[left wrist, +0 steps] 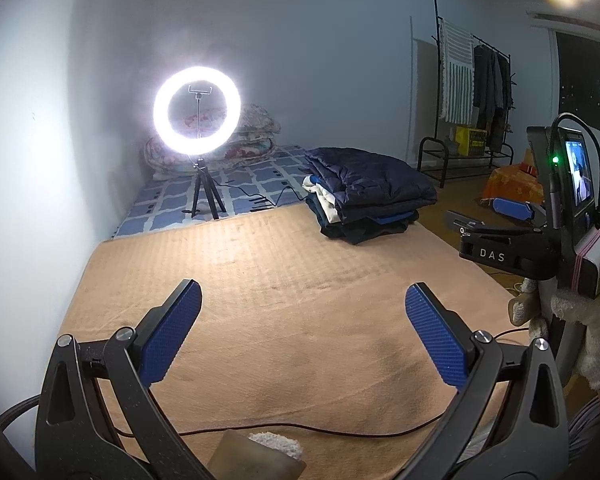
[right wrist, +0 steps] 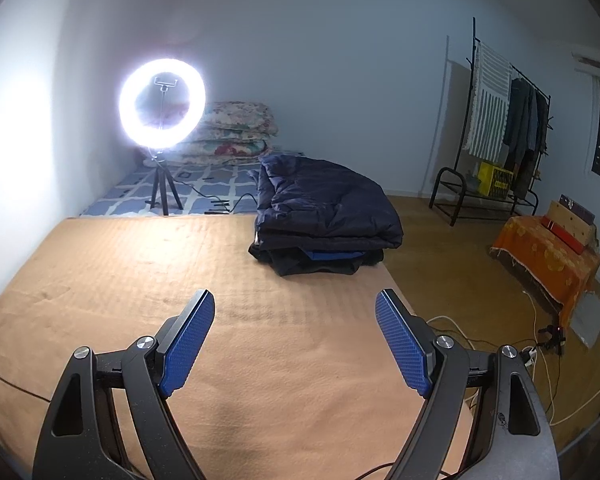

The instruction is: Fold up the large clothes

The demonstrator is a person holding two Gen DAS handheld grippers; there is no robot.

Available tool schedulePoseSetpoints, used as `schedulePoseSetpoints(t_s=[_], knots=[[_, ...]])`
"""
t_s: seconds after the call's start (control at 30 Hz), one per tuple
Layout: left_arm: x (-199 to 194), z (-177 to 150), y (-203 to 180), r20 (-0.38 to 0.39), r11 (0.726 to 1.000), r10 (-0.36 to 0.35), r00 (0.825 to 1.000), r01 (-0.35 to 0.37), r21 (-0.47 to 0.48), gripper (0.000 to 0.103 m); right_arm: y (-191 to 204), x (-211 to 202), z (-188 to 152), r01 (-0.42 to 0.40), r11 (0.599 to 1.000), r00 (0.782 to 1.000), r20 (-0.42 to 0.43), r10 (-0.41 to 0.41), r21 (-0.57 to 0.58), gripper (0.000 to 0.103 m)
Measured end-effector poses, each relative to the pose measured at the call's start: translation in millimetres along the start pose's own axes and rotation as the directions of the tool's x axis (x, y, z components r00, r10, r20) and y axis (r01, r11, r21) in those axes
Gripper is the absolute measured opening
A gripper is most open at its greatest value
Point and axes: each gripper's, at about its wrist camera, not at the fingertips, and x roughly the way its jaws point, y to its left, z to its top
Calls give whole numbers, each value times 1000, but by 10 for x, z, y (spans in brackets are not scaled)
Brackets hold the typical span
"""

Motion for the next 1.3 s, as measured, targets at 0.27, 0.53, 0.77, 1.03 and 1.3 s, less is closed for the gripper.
schedulePoseSetpoints(t_s=[0.27,0.53,0.77,1.03,1.3], knots=[[-30,-4,-19,9,1000,13,1000,-13,10,103,-9,-12,-5,5,1000,1000,4,-5,3,83],[-42,-12,-24,10,1000,15,1000,-15,12,103,-14,-24,-3,7,1000,1000,4,-7,11,83],[-42,-15,-26,7,1000,16,1000,-16,14,103,-15,-25,-3,7,1000,1000,3,-7,9,83],[-37,-7,-17,3,1000,18,1000,-18,14,103,-35,-28,-1,10,1000,1000,0,-10,18,83],[-38,-7,-24,1,1000,18,1000,-18,12,103,-35,-22,0,10,1000,1000,-2,-10,20,83]])
